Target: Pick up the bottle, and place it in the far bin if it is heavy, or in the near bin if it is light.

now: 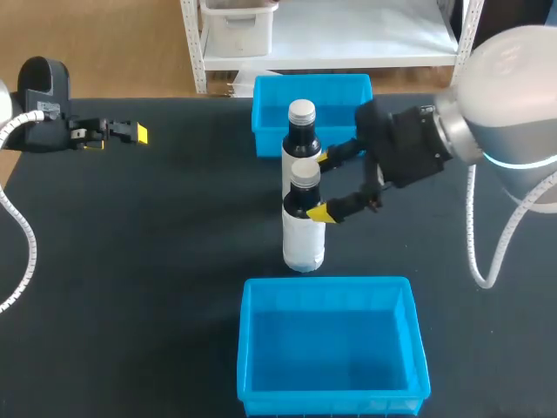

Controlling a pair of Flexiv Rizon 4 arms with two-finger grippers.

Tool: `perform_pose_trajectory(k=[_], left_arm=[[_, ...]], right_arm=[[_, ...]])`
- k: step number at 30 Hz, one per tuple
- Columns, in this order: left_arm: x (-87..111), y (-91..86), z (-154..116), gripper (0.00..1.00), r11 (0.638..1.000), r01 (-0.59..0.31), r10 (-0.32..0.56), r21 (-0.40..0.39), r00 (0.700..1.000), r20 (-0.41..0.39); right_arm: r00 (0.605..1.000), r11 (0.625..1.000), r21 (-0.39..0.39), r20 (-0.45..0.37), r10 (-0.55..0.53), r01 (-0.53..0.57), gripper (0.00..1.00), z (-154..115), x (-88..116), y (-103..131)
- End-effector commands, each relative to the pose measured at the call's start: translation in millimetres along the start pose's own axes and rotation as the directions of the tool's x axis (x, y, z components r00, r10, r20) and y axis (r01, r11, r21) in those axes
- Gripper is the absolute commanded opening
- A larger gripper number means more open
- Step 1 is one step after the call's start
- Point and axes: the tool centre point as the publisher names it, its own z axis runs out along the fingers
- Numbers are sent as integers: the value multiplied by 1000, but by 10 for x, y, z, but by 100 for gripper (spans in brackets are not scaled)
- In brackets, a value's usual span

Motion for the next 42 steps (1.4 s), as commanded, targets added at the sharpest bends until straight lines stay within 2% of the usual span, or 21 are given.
perform_pose_trajectory(k=[1,11,27,28,29,31,34,42], left_arm=[[0,0,0,100,1000,0,0,0,1000,0],[0,0,0,100,1000,0,0,0,1000,0],[0,0,0,100,1000,0,0,0,1000,0],[0,0,0,100,1000,0,0,0,1000,0],[0,0,0,100,1000,0,0,0,1000,0],[0,0,0,100,1000,0,0,0,1000,0],[0,0,0,100,1000,0,0,0,1000,0],[0,0,0,100,1000,0,0,0,1000,0]], right_arm=[[1000,1000,-8,-1,-1,1,100,82,-32,-32],[1000,1000,-31,12,-5,5,100,171,-93,-16],[1000,999,-37,17,4,-3,99,192,-71,-21],[1000,999,-38,18,3,-3,89,192,-70,-22],[1000,999,-38,18,3,-2,84,193,-70,-22],[1000,999,-39,20,2,-2,64,193,-70,-24],[1000,999,-40,22,4,-3,50,195,-71,-30],[1000,999,-42,25,0,1,46,197,-85,-33]])
